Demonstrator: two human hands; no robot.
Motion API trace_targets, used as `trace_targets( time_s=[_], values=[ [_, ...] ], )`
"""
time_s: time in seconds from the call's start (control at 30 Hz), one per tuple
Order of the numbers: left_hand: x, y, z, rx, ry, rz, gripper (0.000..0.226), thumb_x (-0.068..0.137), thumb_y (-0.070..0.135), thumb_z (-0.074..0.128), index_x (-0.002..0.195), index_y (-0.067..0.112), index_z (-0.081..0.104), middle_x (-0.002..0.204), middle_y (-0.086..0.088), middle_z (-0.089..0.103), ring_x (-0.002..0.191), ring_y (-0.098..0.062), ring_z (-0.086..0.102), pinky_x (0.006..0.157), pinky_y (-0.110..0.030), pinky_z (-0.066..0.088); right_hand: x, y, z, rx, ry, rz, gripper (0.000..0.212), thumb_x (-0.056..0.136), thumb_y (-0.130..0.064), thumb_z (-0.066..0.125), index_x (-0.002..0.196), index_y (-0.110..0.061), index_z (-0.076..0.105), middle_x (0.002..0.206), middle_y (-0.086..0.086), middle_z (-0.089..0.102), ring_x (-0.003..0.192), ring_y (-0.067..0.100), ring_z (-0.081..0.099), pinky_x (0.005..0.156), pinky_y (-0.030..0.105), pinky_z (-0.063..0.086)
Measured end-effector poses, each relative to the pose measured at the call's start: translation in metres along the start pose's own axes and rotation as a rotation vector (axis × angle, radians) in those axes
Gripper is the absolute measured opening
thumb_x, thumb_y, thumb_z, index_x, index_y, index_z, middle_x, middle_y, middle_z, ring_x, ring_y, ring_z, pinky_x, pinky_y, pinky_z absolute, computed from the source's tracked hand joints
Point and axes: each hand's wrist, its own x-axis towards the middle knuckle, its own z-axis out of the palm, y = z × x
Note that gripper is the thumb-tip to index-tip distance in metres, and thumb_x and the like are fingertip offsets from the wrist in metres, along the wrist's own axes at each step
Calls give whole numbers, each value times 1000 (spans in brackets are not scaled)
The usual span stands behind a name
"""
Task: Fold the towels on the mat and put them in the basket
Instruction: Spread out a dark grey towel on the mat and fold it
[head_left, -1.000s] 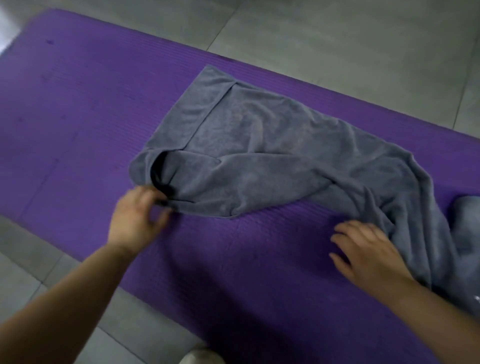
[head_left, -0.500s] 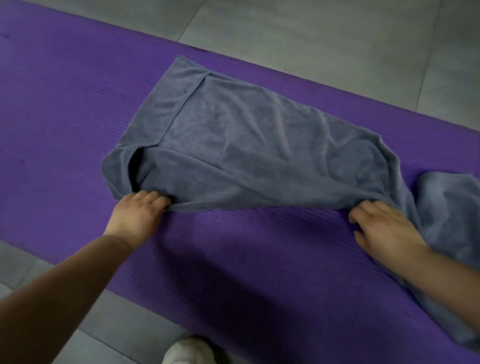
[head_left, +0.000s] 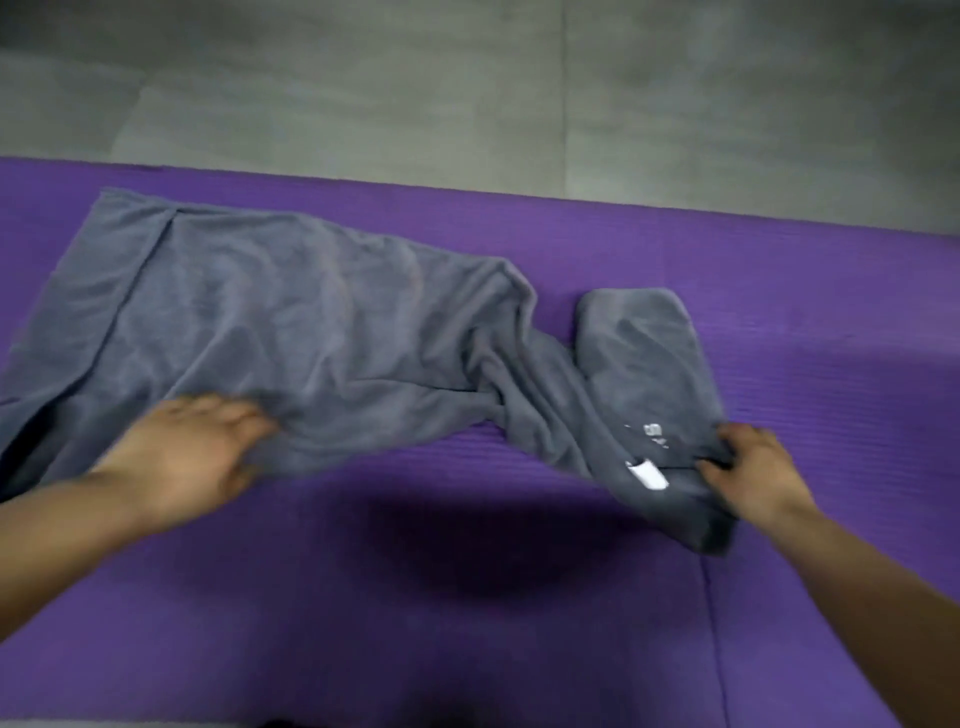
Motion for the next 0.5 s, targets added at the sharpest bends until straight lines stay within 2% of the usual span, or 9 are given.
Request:
trace_targets(
  time_s=[0.03, 0.07, 0.13, 0.2, 0.27, 0.3, 0.37, 0.43, 0.5],
  values=[
    [25, 38, -35, -42, 110, 125, 35, 46, 35, 64, 76, 18, 73, 74, -1, 71, 60, -19, 69, 54, -27, 55, -2, 3, 3, 34, -27, 9, 44, 82, -9, 63, 122, 4, 52, 121, 28, 54, 115, 38, 49, 96, 36, 36],
    [38, 74, -56, 40, 225, 272, 33, 52, 38, 57, 75, 19, 72, 73, 1, 70, 60, -15, 68, 53, -23, 53, -2, 8, 8, 53, -48, -9, 37, 85, -7, 59, 120, 4, 54, 119, 26, 57, 113, 37, 52, 92, 34, 38],
    [75, 123, -73, 25, 125, 373, 36, 74, 36, 47, 101, 21, 67, 99, 2, 67, 88, -14, 67, 74, -19, 51, -8, 14, 5, 77, -4, -15, 31, 87, -11, 56, 116, 0, 55, 114, 23, 61, 107, 36, 57, 83, 35, 41],
    [106, 165, -75, 64, 66, 393, 45, 89, 33, 44, 133, 23, 41, 138, 3, 43, 125, -15, 44, 102, -24, 33, -15, 30, -3, 80, 60, 7, 33, 88, -17, 55, 119, -5, 51, 111, 20, 63, 105, 36, 58, 80, 37, 42],
    [126, 196, -85, 29, 66, 342, 56, 92, 33, 44, 143, 25, 23, 151, 3, 20, 137, -15, 26, 110, -29, 20, -27, 50, -9, 64, 202, 77, 39, 88, -23, 56, 123, -7, 48, 112, 20, 61, 104, 38, 57, 81, 41, 43],
    [134, 205, -83, 2, 100, 332, 59, 93, 34, 45, 144, 26, 18, 153, 4, 16, 139, -15, 22, 111, -29, 17, -32, 62, -8, 21, 352, 38, 39, 86, -25, 56, 119, -5, 50, 109, 23, 61, 100, 40, 58, 80, 43, 44],
    [141, 210, -72, -60, 62, 294, 62, 94, 34, 42, 146, 26, 10, 153, 5, 18, 138, -16, 24, 110, -30, 20, -41, 83, 2, -139, 531, -253, 38, 77, -36, 51, 103, -8, 51, 97, 24, 64, 88, 38, 56, 74, 42, 43],
    [140, 209, -61, -150, -32, 213, 61, 96, 31, 38, 147, 25, 5, 151, 1, 26, 134, -19, 33, 106, -31, 28, -50, 94, 20, -276, 446, -552, 43, 70, -49, 48, 95, -15, 47, 93, 16, 67, 85, 30, 56, 76, 37, 36],
    [140, 209, -60, -216, -77, 141, 60, 98, 31, 33, 147, 24, 0, 146, -4, 36, 127, -24, 43, 100, -33, 36, -52, 95, 33, -355, 317, -604, 55, 59, -56, 57, 97, -18, 47, 91, 9, 69, 79, 27, 66, 77, 33, 44]
  ],
)
